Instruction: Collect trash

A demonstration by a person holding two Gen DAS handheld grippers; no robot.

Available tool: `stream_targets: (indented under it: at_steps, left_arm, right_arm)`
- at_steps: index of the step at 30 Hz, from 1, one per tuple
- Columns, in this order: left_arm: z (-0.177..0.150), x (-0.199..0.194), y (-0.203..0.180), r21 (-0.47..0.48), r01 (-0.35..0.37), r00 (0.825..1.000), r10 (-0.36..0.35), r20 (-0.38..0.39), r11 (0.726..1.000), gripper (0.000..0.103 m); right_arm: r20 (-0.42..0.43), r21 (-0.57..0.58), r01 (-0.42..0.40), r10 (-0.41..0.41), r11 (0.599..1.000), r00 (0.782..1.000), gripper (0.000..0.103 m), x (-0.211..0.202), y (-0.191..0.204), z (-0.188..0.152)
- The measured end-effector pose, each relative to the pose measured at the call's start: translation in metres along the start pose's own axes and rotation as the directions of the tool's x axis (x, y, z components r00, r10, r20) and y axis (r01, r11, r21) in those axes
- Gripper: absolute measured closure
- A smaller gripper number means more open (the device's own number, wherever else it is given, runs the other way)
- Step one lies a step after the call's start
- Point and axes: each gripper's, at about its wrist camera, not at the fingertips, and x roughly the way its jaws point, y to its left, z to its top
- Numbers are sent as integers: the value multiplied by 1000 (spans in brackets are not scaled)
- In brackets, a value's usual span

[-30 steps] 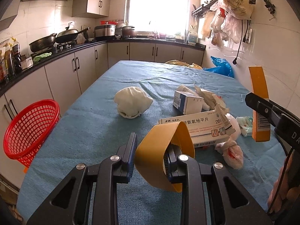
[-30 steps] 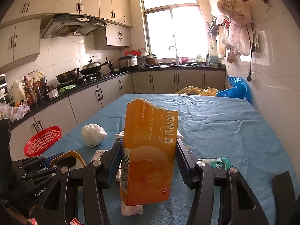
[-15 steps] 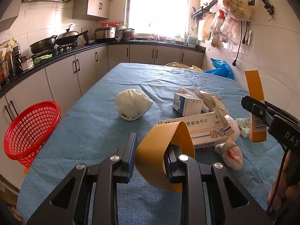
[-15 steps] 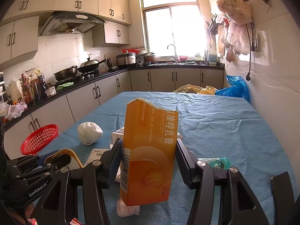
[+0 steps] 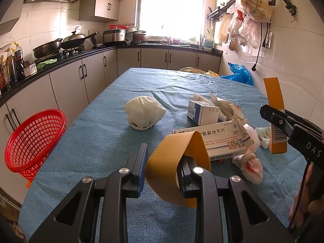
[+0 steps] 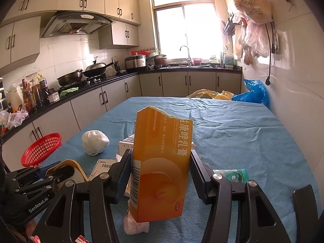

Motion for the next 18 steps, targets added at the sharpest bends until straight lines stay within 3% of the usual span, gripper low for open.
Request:
stream_targets:
  at_steps: [18]
  left_arm:
    - [1, -1, 0, -1, -12, 1000, 12, 2, 1000, 78]
  right_arm:
    - [11, 8, -11, 11, 1000, 1000, 44, -5, -2, 0]
